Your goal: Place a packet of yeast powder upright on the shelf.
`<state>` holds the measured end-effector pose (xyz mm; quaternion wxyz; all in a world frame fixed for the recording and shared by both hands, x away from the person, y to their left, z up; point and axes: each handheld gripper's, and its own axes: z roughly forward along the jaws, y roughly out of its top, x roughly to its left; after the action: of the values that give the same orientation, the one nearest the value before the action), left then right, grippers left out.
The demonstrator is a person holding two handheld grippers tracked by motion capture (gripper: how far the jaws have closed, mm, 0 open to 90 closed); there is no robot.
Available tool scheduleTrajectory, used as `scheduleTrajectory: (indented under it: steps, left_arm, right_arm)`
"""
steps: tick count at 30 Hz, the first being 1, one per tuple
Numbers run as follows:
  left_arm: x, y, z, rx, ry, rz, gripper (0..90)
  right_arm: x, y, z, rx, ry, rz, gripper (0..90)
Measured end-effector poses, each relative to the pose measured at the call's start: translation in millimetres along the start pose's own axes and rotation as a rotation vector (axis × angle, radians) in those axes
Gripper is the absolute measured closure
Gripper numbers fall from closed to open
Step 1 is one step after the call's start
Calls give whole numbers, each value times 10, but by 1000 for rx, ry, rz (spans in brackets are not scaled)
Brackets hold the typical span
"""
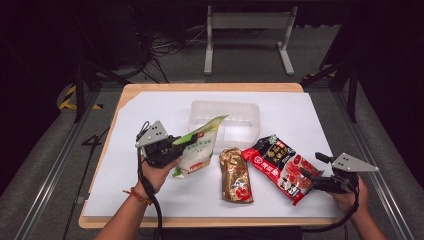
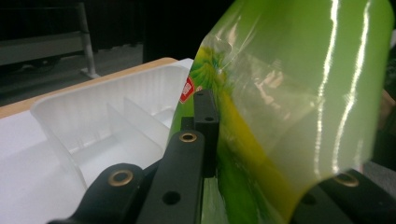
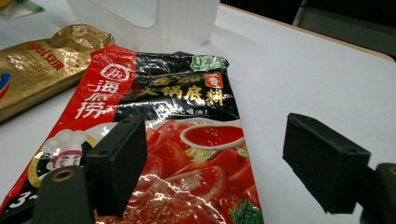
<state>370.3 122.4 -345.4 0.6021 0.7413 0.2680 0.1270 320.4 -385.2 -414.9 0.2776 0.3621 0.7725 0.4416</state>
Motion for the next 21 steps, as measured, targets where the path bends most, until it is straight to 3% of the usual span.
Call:
scheduleTrajectory:
  steps: [2, 7, 14, 21]
  left_arm:
    - [50, 52, 33, -11, 27, -1, 900]
    - [127, 101, 71, -31, 44, -26, 900]
    - [175, 200, 211, -39, 72, -28, 900]
    - [254, 272, 317, -47, 130, -38, 900]
  right_arm:
    - [0, -2, 0, 1, 0, 0, 223]
    - [-7, -8, 3, 2, 0, 1, 223]
    - [-2, -5, 5, 3, -2, 0, 224]
    - [-8, -8, -1, 0, -1, 1, 224]
